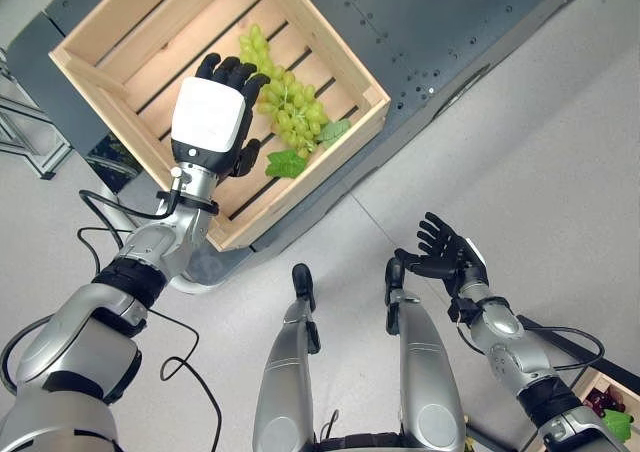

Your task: Pick up the fruits from the basket on one side to the basket on the other side

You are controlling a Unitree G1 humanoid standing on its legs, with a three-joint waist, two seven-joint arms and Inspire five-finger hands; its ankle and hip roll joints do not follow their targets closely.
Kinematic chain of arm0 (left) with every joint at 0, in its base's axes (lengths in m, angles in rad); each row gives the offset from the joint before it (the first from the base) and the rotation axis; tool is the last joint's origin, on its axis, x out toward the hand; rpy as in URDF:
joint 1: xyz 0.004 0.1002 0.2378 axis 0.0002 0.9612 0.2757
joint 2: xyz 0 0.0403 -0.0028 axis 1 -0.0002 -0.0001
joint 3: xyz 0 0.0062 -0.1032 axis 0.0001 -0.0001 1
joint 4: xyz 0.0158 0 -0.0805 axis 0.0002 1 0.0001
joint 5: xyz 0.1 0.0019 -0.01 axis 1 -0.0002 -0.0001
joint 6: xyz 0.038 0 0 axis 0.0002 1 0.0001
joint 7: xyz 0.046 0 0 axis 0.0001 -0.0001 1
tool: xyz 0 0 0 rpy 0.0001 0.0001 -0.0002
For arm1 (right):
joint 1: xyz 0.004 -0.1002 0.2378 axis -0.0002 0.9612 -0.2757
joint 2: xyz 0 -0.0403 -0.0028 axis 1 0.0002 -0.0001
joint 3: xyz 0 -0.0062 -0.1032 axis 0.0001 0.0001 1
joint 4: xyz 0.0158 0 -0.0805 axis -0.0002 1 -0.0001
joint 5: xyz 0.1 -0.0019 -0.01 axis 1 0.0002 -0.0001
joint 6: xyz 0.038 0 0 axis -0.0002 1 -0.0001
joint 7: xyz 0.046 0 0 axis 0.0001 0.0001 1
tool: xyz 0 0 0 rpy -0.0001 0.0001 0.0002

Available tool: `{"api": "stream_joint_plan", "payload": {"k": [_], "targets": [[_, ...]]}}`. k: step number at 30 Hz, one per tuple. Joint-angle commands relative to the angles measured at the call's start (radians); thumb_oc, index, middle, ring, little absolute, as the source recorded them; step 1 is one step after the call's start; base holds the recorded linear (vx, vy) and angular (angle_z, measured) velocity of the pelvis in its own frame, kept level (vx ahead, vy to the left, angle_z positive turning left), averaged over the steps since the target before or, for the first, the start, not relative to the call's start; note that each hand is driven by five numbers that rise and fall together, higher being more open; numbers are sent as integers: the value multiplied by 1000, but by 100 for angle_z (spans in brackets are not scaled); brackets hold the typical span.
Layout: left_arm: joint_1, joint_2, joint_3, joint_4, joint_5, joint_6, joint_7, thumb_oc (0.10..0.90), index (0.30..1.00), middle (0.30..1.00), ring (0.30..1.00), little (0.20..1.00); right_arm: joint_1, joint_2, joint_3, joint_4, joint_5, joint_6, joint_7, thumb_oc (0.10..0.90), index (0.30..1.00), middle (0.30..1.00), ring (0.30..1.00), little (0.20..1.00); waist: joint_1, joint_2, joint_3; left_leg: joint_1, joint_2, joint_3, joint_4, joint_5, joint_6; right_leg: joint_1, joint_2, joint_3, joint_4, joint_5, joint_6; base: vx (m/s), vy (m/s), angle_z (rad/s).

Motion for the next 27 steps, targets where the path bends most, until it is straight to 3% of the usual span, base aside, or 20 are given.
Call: {"api": "stream_joint_plan", "payload": {"k": [1,7,16,27], "targets": [[-109,99,58,-21,69,59,93,800,900,900,900,900,-3,-25,8,-90,-33,-48,23,800,900,900,900,900,-22,-32,-12,-50,-24,36,142,-99,46,34,47,-5,-13,7,-58,-12,72,1],[-171,113,6,-12,127,81,57,800,900,900,900,900,-35,-24,17,-90,-24,-34,13,800,900,900,900,900,-24,-47,-12,-78,-28,46,137,-95,48,8,56,3,-41,33,-49,-4,18,1],[-259,125,-103,23,301,41,23,800,900,900,900,900,-61,-30,28,-76,0,-37,0,800,900,900,900,900,-33,-64,-12,-117,-28,64,145,-102,48,-25,57,7,-78,62,-38,0,0,0],[-367,133,-188,130,346,109,1,800,900,900,900,900,-65,-25,48,-54,21,-68,4,800,900,900,900,900,-48,-77,-12,-145,-25,87,149,-109,56,-46,53,5,-115,98,-20,5,6,-1]]}}
